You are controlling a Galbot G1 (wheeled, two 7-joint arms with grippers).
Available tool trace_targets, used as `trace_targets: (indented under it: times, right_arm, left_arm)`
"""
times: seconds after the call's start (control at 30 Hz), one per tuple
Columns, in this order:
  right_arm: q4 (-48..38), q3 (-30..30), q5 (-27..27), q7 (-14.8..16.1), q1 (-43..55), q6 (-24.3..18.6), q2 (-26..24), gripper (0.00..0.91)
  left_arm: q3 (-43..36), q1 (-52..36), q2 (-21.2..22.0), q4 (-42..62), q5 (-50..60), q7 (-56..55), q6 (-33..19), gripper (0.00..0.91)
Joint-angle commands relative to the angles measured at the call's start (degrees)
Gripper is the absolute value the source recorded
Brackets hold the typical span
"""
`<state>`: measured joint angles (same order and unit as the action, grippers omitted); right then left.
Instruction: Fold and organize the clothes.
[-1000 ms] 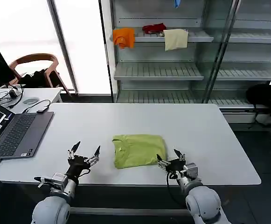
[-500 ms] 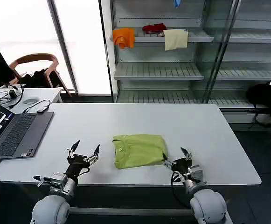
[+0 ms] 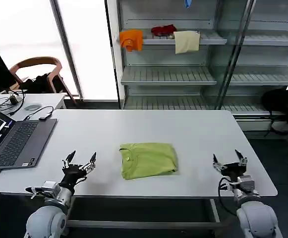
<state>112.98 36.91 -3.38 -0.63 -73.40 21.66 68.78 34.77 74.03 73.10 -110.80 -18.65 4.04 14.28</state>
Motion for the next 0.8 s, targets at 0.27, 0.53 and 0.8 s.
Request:
trace_targets:
  times: [0.27, 0.53, 0.8]
  right_arm:
    - [-1.9, 4.66, 0.18, 1.26, 0.26, -2.65, -1.58, 0.907]
    - [-2.33, 5.05, -1.86, 2.96, 0.16, -5.21, -1.48, 0.907]
    - [-1.58, 4.6, -3.83, 2.5, 0.02, -5.21, -0.82, 0.907]
  left_arm:
    - [0.56, -0.34, 1.19, 0.65, -4.74, -0.59, -0.64, 0.907]
    - [1.35, 0.22, 0.33, 1.72, -4.23, -1.05, -2.17, 0.907]
    - [0.23, 1.4, 0.12, 1.39, -1.48, -1.82, -4.69, 0.907]
